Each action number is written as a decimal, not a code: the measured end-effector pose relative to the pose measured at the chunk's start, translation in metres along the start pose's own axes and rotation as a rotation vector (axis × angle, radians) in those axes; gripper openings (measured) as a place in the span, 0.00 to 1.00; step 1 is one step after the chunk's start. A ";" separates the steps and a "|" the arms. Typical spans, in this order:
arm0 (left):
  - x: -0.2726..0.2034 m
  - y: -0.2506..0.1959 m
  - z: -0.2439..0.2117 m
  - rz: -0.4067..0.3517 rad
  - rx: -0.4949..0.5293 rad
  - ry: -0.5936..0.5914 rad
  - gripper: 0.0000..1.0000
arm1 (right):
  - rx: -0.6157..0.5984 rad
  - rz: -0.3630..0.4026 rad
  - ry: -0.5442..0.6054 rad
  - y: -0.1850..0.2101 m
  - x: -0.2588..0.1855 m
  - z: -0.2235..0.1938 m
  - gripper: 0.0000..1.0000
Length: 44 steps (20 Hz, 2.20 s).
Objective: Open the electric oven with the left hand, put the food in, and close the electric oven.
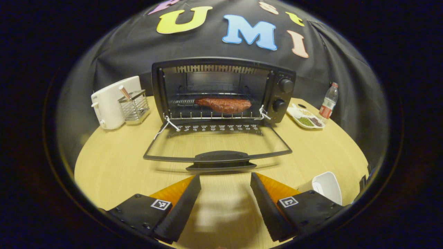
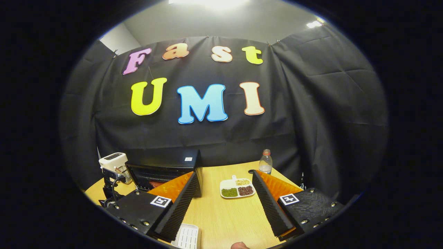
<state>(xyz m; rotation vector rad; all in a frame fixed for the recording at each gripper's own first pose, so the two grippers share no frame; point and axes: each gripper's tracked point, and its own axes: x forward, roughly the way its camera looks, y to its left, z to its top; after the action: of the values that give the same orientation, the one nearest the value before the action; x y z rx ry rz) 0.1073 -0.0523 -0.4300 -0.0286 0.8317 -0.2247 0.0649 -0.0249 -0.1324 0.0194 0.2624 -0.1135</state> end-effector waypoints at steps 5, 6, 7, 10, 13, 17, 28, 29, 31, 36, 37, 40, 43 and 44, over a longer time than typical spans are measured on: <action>0.018 0.010 -0.006 0.057 0.022 0.037 1.00 | -0.016 -0.022 0.003 -0.005 -0.001 0.001 0.98; 0.021 0.011 -0.005 0.068 0.029 0.035 1.00 | -0.019 -0.022 0.006 -0.004 -0.001 0.000 0.98; 0.023 0.014 -0.001 0.077 0.028 0.034 0.98 | -0.021 -0.021 0.008 -0.004 0.000 -0.001 0.98; 0.022 0.011 -0.001 0.086 0.026 0.022 0.97 | -0.015 -0.013 0.017 -0.002 0.000 -0.004 0.98; 0.014 0.013 0.006 0.087 0.021 0.000 1.00 | -0.017 0.006 0.011 0.004 0.000 -0.001 0.98; -0.010 0.012 0.026 0.089 0.036 -0.082 0.97 | -0.015 0.043 0.011 0.016 -0.001 -0.005 0.98; -0.046 0.010 0.099 0.087 0.093 -0.238 0.97 | 0.016 0.068 0.015 0.028 0.008 -0.006 0.98; -0.048 0.010 0.107 0.086 0.104 -0.254 0.97 | 0.020 0.062 0.015 0.026 0.008 -0.006 0.98; -0.049 0.011 0.123 0.080 0.120 -0.280 1.00 | 0.020 0.050 0.010 0.024 0.008 -0.006 0.98; -0.037 0.009 0.168 0.067 0.168 -0.347 0.97 | 0.028 0.039 0.008 0.023 0.006 -0.005 0.98; -0.038 0.008 0.171 0.065 0.174 -0.359 0.97 | 0.028 0.042 0.007 0.024 0.005 -0.005 0.98; -0.053 0.001 0.182 0.061 0.165 -0.390 1.00 | 0.029 0.057 -0.005 0.028 0.005 -0.001 0.98; -0.089 -0.007 0.198 0.067 0.150 -0.449 0.97 | 0.035 0.091 -0.026 0.029 0.000 0.007 0.98; -0.105 -0.011 0.203 0.071 0.144 -0.469 0.97 | 0.033 0.107 -0.033 0.030 -0.004 0.010 0.98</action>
<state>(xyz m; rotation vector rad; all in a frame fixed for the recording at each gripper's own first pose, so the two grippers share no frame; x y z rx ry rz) 0.1864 -0.0542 -0.2154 0.0814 0.3471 -0.1995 0.0674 0.0047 -0.1217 0.0646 0.2258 -0.0123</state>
